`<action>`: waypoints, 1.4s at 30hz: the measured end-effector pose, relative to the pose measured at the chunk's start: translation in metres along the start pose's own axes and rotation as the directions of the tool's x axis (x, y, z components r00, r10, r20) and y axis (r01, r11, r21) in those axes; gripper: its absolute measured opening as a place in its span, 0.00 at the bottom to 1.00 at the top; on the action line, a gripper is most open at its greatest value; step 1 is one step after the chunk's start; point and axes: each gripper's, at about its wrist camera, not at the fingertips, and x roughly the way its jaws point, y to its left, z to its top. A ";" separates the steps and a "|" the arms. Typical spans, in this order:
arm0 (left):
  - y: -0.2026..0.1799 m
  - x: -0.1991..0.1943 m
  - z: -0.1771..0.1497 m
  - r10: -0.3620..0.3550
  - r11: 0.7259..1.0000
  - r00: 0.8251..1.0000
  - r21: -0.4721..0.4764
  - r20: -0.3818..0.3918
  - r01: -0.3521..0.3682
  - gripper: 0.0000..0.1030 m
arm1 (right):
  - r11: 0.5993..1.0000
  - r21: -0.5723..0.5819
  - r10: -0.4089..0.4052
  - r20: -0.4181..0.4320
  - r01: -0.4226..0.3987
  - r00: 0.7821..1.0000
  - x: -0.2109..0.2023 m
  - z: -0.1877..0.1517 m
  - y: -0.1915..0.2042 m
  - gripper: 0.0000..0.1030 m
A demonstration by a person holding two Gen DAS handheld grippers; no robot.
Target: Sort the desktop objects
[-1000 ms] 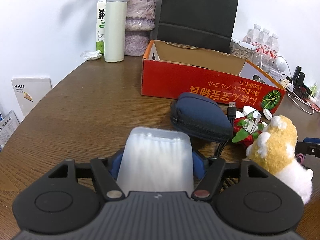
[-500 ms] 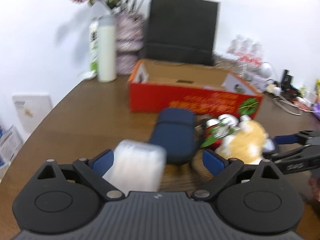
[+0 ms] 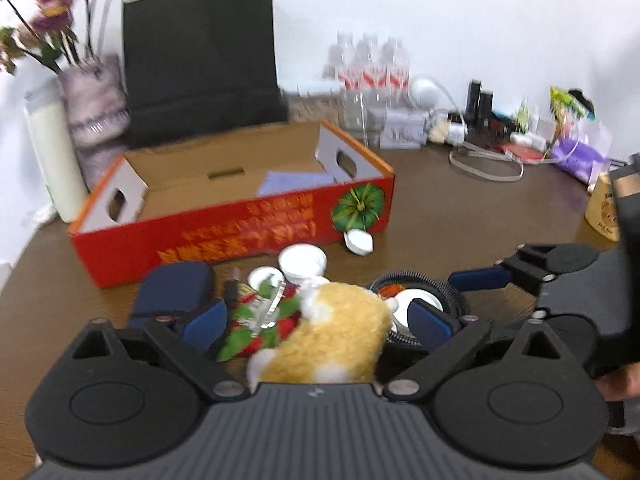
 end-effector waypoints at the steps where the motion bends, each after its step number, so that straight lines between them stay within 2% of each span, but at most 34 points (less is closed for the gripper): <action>1: -0.001 0.008 0.001 0.000 1.000 1.000 -0.001 -0.020 0.000 0.95 | 1.000 -0.001 -0.001 0.001 0.001 1.000 -0.001 0.000 -0.002 0.87; 5: 0.001 0.032 -0.002 -0.002 1.000 0.995 -0.019 -0.102 0.000 0.89 | 1.000 -0.002 -0.005 0.002 0.005 1.000 -0.003 -0.002 -0.006 0.87; 10: 0.005 0.041 -0.003 -0.016 1.000 0.993 -0.028 -0.120 0.013 0.88 | 1.000 0.011 -0.005 -0.001 0.005 1.000 -0.005 -0.003 -0.019 0.86; 13: 0.006 0.045 -0.001 -0.059 0.998 0.987 -0.046 -0.152 0.053 0.87 | 1.000 0.006 -0.007 0.001 0.007 1.000 -0.006 -0.005 -0.019 0.86; 16: 0.014 0.055 -0.001 -0.136 0.989 0.968 -0.087 -0.212 0.120 0.86 | 1.000 -0.024 -0.004 0.005 0.004 1.000 -0.008 -0.006 -0.017 0.86; 19: 0.017 0.058 0.002 -0.116 0.992 0.970 -0.075 -0.213 0.102 0.86 | 0.998 -0.052 0.030 0.006 -0.030 1.000 -0.010 -0.007 -0.016 0.86; 26: 0.014 0.058 0.000 -0.110 0.993 0.973 -0.069 -0.201 0.098 0.83 | 0.997 -0.071 0.026 0.021 -0.024 0.999 -0.014 -0.008 -0.011 0.85; 30: 0.013 0.056 -0.001 -0.104 0.993 0.976 -0.075 -0.193 0.091 0.83 | 0.996 -0.086 -0.033 0.058 0.038 0.998 -0.024 -0.008 -0.011 0.85; 34: 0.013 0.053 -0.003 -0.096 0.993 0.979 -0.087 -0.181 0.082 0.81 | 0.997 -0.035 -0.071 0.080 0.074 0.994 -0.030 -0.008 -0.023 0.85; 37: 0.010 0.047 -0.006 -0.079 0.994 0.985 -0.084 -0.153 0.067 0.72 | 0.997 -0.004 -0.074 0.097 0.075 0.993 -0.034 -0.007 -0.029 0.85; 39: 0.007 0.042 -0.007 -0.055 0.996 0.988 -0.076 -0.142 0.045 0.63 | 0.997 0.007 -0.078 0.103 0.078 0.992 -0.034 -0.006 -0.031 0.85; 42: 0.004 0.038 -0.011 -0.041 0.998 0.989 -0.054 -0.145 0.034 0.59 | 0.997 0.017 -0.078 0.107 0.077 0.991 -0.035 -0.006 -0.032 0.85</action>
